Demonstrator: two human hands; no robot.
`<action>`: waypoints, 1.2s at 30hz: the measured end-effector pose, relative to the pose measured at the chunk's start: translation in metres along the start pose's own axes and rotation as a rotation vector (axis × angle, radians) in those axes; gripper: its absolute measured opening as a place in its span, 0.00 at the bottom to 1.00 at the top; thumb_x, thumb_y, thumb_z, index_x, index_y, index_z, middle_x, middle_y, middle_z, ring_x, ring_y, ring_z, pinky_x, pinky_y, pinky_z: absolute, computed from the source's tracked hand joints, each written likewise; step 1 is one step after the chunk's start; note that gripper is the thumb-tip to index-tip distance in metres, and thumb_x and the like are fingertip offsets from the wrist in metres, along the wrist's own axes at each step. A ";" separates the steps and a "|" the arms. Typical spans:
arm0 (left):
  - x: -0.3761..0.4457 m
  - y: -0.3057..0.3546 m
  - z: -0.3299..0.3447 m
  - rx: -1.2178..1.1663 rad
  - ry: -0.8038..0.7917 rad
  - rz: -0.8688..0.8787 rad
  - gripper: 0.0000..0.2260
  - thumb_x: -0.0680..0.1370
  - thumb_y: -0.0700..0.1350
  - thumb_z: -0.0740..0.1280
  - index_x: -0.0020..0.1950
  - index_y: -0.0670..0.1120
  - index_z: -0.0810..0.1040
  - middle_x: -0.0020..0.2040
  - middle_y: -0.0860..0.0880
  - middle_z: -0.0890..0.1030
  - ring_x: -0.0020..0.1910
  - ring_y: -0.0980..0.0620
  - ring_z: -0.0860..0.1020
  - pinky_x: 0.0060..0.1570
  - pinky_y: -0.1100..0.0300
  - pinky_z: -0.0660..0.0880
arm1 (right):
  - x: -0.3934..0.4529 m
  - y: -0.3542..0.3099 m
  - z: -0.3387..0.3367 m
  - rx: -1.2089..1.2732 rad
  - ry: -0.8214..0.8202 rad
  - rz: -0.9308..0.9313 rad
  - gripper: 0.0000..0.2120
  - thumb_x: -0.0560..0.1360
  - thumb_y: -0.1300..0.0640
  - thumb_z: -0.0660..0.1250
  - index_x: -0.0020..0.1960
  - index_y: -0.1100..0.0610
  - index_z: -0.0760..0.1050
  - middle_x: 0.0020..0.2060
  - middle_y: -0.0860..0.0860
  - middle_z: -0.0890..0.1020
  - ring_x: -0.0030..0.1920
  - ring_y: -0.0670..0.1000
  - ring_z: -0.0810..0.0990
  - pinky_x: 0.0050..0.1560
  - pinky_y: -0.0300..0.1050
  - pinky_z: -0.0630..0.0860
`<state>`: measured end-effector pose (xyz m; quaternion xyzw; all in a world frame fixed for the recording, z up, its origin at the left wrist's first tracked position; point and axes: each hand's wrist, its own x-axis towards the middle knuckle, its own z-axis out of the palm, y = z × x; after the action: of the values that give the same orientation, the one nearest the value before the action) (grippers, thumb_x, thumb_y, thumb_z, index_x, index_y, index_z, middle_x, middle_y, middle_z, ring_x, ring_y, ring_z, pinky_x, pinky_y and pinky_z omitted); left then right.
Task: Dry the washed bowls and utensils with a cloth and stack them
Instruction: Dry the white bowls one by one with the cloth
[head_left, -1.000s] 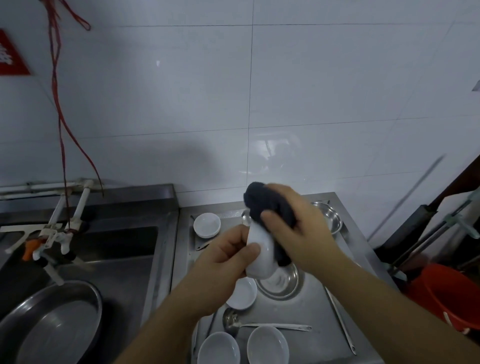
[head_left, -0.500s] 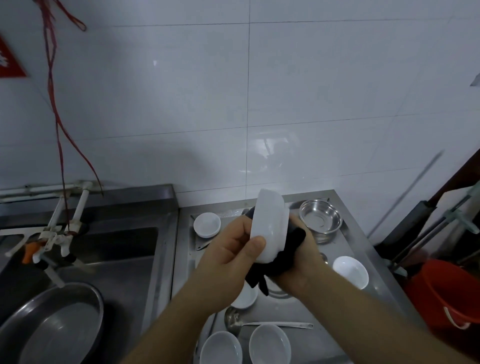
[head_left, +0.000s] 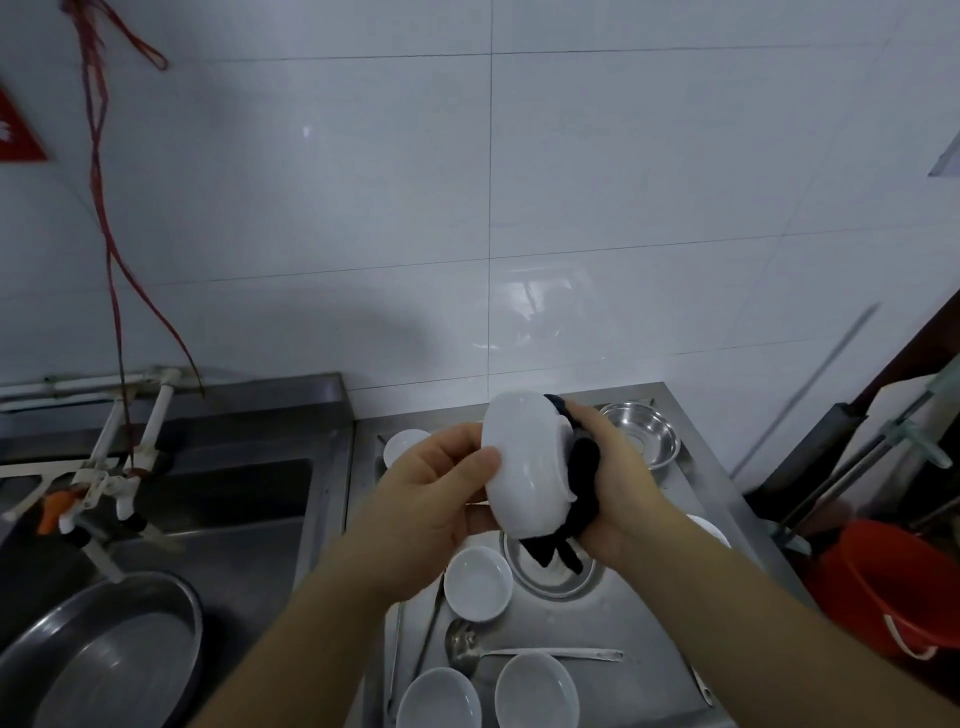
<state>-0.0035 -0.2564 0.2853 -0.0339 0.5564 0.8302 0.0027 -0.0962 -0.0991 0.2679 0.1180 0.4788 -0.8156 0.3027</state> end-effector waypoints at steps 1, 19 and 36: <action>-0.001 -0.002 0.000 0.044 -0.015 0.036 0.11 0.81 0.43 0.67 0.55 0.52 0.88 0.57 0.42 0.87 0.57 0.42 0.86 0.51 0.52 0.84 | -0.001 0.003 0.001 0.022 0.002 0.022 0.21 0.81 0.43 0.65 0.58 0.60 0.84 0.48 0.60 0.86 0.46 0.61 0.85 0.48 0.55 0.82; 0.006 -0.006 0.009 0.056 -0.074 -0.004 0.13 0.81 0.43 0.68 0.65 0.43 0.81 0.59 0.39 0.86 0.58 0.40 0.85 0.53 0.50 0.84 | -0.004 -0.007 -0.012 -0.021 0.080 0.008 0.19 0.80 0.45 0.67 0.60 0.59 0.83 0.48 0.60 0.82 0.47 0.61 0.82 0.46 0.55 0.80; 0.006 -0.038 0.016 0.120 0.038 0.008 0.15 0.81 0.45 0.66 0.67 0.45 0.79 0.59 0.47 0.87 0.61 0.47 0.84 0.58 0.55 0.82 | 0.004 0.009 -0.011 0.009 0.201 -0.093 0.17 0.83 0.47 0.66 0.63 0.57 0.83 0.57 0.61 0.86 0.52 0.63 0.86 0.45 0.57 0.84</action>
<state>-0.0091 -0.2275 0.2561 -0.0473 0.6052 0.7946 -0.0089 -0.0950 -0.0951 0.2537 0.1784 0.5081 -0.8149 0.2143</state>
